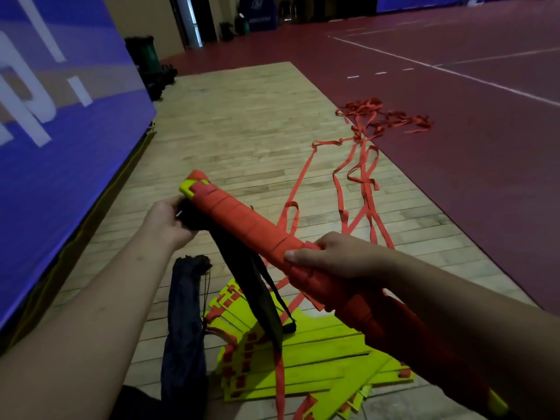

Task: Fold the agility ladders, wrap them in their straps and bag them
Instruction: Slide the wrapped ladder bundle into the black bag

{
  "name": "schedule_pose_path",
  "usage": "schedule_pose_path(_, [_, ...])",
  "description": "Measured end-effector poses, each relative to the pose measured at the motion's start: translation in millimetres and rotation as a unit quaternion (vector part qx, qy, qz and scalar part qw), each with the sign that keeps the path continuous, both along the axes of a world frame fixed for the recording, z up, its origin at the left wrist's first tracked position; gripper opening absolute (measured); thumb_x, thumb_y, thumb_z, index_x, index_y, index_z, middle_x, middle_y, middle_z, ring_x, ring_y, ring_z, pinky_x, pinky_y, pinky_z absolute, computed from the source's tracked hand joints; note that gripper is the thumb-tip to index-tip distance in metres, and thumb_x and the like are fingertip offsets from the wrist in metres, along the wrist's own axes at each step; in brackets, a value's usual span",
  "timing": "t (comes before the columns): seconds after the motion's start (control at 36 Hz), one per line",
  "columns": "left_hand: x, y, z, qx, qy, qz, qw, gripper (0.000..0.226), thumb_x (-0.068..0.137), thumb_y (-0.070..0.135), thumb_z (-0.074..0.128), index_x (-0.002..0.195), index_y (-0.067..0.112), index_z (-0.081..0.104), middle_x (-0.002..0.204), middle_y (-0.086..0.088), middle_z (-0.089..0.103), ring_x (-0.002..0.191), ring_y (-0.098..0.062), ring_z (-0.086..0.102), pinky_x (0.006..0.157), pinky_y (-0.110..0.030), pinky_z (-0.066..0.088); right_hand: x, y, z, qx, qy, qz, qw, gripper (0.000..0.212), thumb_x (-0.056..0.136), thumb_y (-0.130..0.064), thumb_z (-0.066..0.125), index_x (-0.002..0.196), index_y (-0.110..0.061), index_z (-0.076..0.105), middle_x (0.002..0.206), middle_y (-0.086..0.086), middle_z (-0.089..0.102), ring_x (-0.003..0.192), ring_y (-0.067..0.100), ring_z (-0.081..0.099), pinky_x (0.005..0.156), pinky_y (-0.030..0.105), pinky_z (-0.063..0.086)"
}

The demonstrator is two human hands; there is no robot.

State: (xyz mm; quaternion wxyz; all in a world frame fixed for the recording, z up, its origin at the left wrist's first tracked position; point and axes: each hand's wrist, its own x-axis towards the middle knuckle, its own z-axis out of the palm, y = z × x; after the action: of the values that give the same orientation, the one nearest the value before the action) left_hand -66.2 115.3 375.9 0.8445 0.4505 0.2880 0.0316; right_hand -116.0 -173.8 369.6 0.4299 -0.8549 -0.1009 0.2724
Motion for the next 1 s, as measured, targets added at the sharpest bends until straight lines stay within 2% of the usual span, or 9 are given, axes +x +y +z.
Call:
schedule_pose_path(0.08, [1.1,13.9,-2.8,0.085,0.016,-0.027,0.996,0.016,0.099,0.016,0.055,0.091,0.006,0.065,0.063,-0.007,0.072,0.054,-0.018,0.071,0.052,-0.03,0.059,-1.9,-0.7,-1.2,-0.028,0.008,0.017,0.999,0.061,0.083,-0.063,0.069,0.1,-0.005,0.072,0.094,0.016,0.076,0.083,0.03,0.075,0.086,0.05,0.06])
schedule_pose_path(0.17, [3.9,23.7,-6.8,0.263,0.016,-0.058,0.963,0.015,0.097,0.013,0.057,0.102,0.008,0.07,0.081,-0.01,0.075,0.06,-0.017,0.069,0.052,-0.025,0.054,-3.8,-0.6,-0.4,-0.076,-0.009,0.036,0.996,0.052,0.087,-0.063,0.065,0.094,-0.012,0.07,0.089,0.007,0.072,0.079,0.019,0.071,0.078,0.035,0.06])
schedule_pose_path(0.28, [1.4,26.0,-2.4,0.608,0.009,-0.091,0.788,0.019,0.095,0.009,0.059,0.1,0.017,0.076,0.111,-0.009,0.071,0.105,-0.023,0.063,0.088,-0.03,0.047,-6.8,1.4,-1.0,-0.122,-0.012,0.053,0.991,0.047,0.089,-0.065,0.061,0.089,-0.018,0.066,0.086,0.001,0.069,0.072,0.013,0.065,0.061,0.022,0.05])
schedule_pose_path(0.44, [-12.3,-10.6,10.5,0.718,-0.042,-0.236,0.653,0.018,0.094,0.009,0.064,0.104,0.019,0.076,0.102,0.004,0.07,0.099,-0.01,0.061,0.082,-0.022,0.04,-9.9,12.0,-5.9,-0.152,-0.007,0.065,0.986,0.049,0.088,-0.067,0.06,0.084,-0.018,0.059,0.085,0.001,0.064,0.074,0.013,0.062,0.061,0.023,0.048])
schedule_pose_path(0.58, [-31.3,-55.9,14.2,0.601,-0.138,-0.312,0.723,0.018,0.091,0.009,0.069,0.088,0.027,0.073,0.093,-0.001,0.077,0.09,-0.009,0.07,0.081,-0.023,0.05,-10.7,20.6,-3.4,-0.092,0.038,0.031,0.995,0.069,0.086,-0.068,0.063,0.108,-0.003,0.071,0.107,0.017,0.073,0.094,0.03,0.071,0.089,0.041,0.059])
schedule_pose_path(0.72, [-26.5,-56.8,10.7,0.678,-0.121,-0.196,0.698,0.003,0.094,0.02,0.066,0.097,0.018,0.067,0.089,0.001,0.067,0.086,-0.016,0.061,0.07,-0.025,0.038,-6.3,22.2,-5.4,0.022,0.114,-0.06,0.991,0.071,0.079,-0.063,0.074,0.106,0.002,0.072,0.097,0.024,0.075,0.088,0.041,0.074,0.088,0.057,0.058])
schedule_pose_path(0.78, [-27.6,-52.8,9.6,0.714,-0.061,-0.18,0.673,0.019,0.097,0.033,0.061,0.095,0.014,0.061,0.085,0.001,0.061,0.083,-0.018,0.056,0.065,-0.03,0.034,-4.6,23.0,-8.0,0.094,0.168,-0.103,0.976,0.065,0.084,-0.056,0.073,0.111,0.003,0.07,0.096,0.022,0.075,0.079,0.038,0.072,0.086,0.053,0.06])
schedule_pose_path(0.86, [-33.3,-58.8,4.2,0.685,-0.018,-0.25,0.684,0.03,0.101,0.038,0.054,0.089,0.012,0.059,0.074,0.0,0.056,0.074,-0.019,0.053,0.056,-0.029,0.034,-3.2,27.1,-6.0,0.191,0.246,-0.149,0.938,0.046,0.095,-0.047,0.063,0.1,-0.002,0.068,0.074,0.016,0.069,0.061,0.028,0.065,0.059,0.037,0.059])
schedule_pose_path(1.0, [-54.3,-95.4,10.2,0.39,-0.025,-0.332,0.858,0.025,0.104,0.022,0.052,0.096,0.003,0.067,0.09,-0.018,0.068,0.08,-0.027,0.064,0.082,-0.042,0.053,1.0,37.4,-11.8,0.246,0.298,-0.222,0.895,0.039,0.101,-0.039,0.054,0.085,-0.004,0.063,0.061,0.012,0.063,0.049,0.024,0.061,0.043,0.028,0.054])
